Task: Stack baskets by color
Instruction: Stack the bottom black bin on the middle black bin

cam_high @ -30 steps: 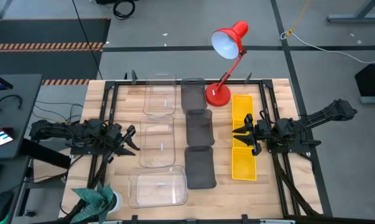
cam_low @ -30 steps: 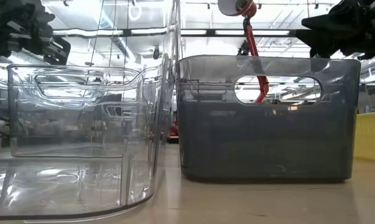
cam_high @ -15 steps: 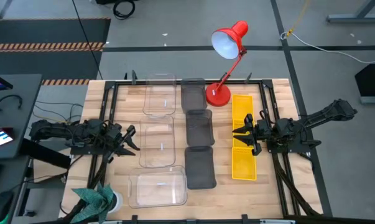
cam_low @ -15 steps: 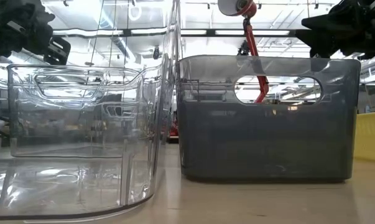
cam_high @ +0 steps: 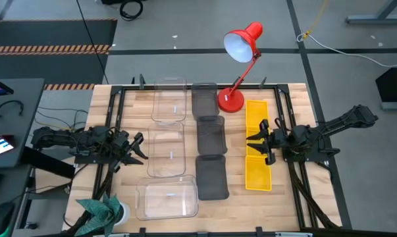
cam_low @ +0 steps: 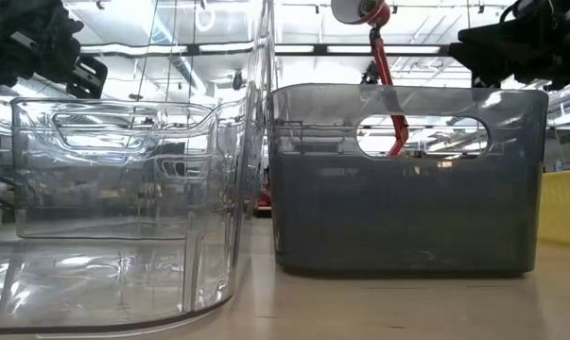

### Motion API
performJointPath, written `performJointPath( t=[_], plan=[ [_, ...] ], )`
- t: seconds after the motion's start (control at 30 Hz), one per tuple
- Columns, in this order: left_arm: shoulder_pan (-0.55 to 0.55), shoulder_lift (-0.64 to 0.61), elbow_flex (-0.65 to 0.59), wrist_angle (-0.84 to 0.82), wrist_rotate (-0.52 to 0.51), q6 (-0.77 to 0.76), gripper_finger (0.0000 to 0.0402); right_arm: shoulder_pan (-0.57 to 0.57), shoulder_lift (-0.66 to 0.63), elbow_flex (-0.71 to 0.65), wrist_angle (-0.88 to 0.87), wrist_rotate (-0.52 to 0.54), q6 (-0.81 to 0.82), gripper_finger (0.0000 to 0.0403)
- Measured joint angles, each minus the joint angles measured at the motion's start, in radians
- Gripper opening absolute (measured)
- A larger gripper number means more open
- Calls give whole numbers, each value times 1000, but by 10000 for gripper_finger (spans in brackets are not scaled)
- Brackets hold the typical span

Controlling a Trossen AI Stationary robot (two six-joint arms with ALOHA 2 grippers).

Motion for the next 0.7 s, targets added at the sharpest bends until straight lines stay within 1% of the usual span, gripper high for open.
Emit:
performJointPath(
  t=[0.03, 0.2, 0.3, 0.43, 0.7],
  plan=[
    [0, 0, 0, 0, 0, 0, 117, 0, 0, 0, 8, 1, -7, 119],
    [0, 0, 0, 0, 0, 0, 117, -6, 0, 0, 167, 9, -16, 119],
    [0, 0, 0, 0, 0, 1, 117, -7, 0, 0, 204, 71, -19, 119],
    [0, 0, 0, 0, 0, 1, 117, -20, 0, 0, 225, 137, 46, 119],
    [0, 0, 0, 0, 0, 0, 117, -40, 0, 0, 248, 127, 23, 119]
  ],
)
